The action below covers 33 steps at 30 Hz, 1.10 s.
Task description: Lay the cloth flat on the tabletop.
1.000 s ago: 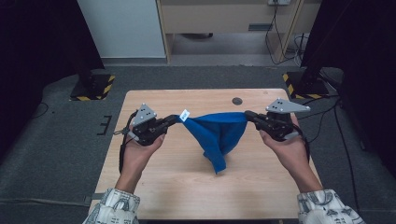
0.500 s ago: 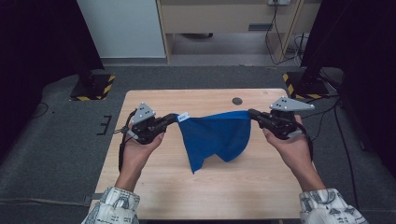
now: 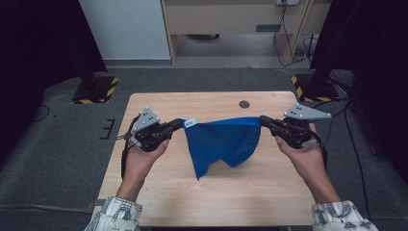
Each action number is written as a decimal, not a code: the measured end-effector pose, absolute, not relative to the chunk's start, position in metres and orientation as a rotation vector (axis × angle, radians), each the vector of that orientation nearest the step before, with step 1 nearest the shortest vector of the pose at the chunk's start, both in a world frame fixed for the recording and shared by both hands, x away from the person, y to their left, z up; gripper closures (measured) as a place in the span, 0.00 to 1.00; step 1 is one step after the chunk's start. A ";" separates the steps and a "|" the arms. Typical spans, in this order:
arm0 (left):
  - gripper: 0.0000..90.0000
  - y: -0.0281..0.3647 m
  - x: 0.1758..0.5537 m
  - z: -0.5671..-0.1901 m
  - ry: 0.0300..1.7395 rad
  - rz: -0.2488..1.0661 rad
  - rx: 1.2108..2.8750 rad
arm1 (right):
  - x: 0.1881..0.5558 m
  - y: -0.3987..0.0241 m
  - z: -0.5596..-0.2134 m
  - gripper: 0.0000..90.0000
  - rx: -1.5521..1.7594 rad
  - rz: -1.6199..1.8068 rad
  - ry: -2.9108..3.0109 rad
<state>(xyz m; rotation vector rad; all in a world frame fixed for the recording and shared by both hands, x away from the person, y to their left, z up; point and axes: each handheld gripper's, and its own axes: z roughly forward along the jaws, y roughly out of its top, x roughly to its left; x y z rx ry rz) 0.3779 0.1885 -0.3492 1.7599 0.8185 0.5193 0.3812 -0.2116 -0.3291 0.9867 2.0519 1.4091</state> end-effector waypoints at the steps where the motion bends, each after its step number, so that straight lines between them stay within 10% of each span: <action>1: 0.96 0.188 0.376 -0.348 0.813 0.517 1.758 | 0.380 -0.212 -0.328 0.99 0.981 1.414 2.049; 17: 0.96 0.186 0.344 -0.311 0.749 0.467 1.804 | 0.333 -0.223 -0.299 0.99 0.946 1.439 2.038; 33: 0.95 0.175 0.448 -0.401 0.942 0.396 1.956 | 0.427 -0.207 -0.393 0.99 1.179 1.293 2.095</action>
